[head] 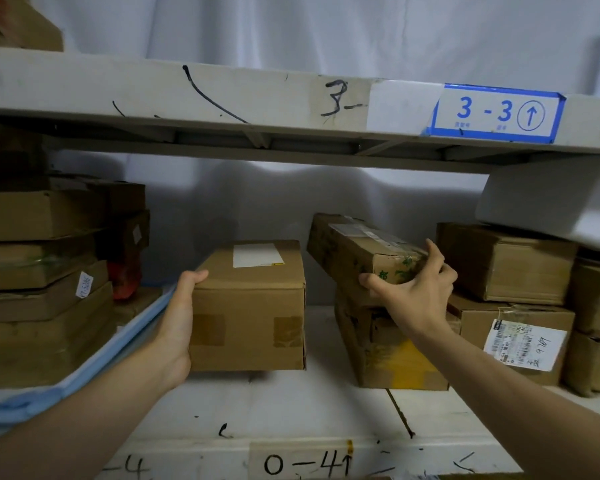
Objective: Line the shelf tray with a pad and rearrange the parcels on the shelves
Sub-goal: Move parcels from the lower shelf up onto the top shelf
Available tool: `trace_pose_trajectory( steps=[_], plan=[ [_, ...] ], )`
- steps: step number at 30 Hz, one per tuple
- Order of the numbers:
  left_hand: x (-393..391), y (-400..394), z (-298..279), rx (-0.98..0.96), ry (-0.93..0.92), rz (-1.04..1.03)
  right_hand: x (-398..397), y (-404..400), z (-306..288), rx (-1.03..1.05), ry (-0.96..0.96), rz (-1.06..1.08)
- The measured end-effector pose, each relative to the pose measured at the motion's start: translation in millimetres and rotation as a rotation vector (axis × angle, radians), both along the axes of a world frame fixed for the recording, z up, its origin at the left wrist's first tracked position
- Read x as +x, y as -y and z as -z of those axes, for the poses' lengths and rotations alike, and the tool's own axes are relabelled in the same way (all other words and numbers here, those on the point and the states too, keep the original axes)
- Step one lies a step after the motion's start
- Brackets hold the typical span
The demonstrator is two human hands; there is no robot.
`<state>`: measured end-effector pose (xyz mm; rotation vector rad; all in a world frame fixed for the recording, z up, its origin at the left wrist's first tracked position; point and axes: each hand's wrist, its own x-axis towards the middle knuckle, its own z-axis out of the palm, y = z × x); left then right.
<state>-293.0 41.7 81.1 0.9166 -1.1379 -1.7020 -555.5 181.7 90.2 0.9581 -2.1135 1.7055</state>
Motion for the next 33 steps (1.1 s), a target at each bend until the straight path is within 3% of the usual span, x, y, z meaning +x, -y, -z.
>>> trace_pose_trajectory(
  steps=[15, 20, 33],
  plan=[
    [73.9, -85.8, -5.4, -0.102, -0.013, -0.233, 59.5, -41.6, -22.8, -0.172, 0.258, -0.378],
    [107.8, -130.9, -3.3, -0.179, -0.012, -0.405, 77.5, -55.4, -20.5, -0.186, 0.302, -0.525],
    [201.7, -211.4, -32.1, -0.278, -0.095, -0.762, 162.0, -90.6, -52.8, -0.256, 0.270, -0.851]
  ],
)
